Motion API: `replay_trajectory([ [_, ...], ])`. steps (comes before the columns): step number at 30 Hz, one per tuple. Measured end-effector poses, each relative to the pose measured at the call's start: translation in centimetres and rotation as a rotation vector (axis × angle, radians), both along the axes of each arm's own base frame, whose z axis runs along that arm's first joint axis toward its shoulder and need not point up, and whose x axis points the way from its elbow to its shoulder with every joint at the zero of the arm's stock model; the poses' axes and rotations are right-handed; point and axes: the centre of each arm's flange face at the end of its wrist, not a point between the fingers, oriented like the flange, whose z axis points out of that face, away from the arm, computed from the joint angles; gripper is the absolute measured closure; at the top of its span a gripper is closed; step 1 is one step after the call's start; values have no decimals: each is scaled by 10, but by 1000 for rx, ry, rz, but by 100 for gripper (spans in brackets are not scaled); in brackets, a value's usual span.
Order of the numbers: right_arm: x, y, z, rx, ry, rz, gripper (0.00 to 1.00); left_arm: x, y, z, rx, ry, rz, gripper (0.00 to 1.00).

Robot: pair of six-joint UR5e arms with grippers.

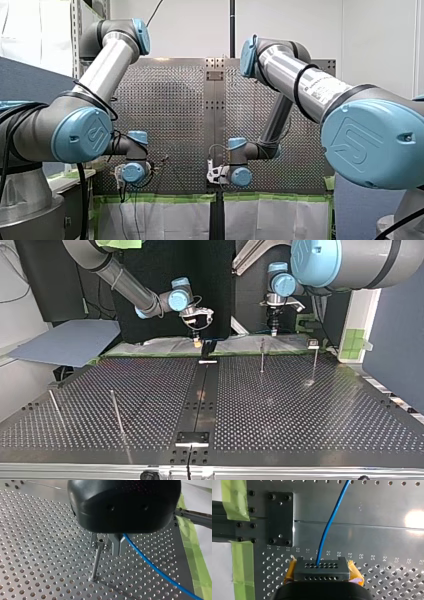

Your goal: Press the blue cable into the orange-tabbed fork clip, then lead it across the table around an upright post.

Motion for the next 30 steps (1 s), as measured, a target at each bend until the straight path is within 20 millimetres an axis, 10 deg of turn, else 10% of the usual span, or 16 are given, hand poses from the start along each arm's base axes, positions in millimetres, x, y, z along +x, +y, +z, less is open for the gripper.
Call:
replay_trajectory([
  [30,4,-8,6,0,3,6,100,5,8,0,-6,2,17,100],
])
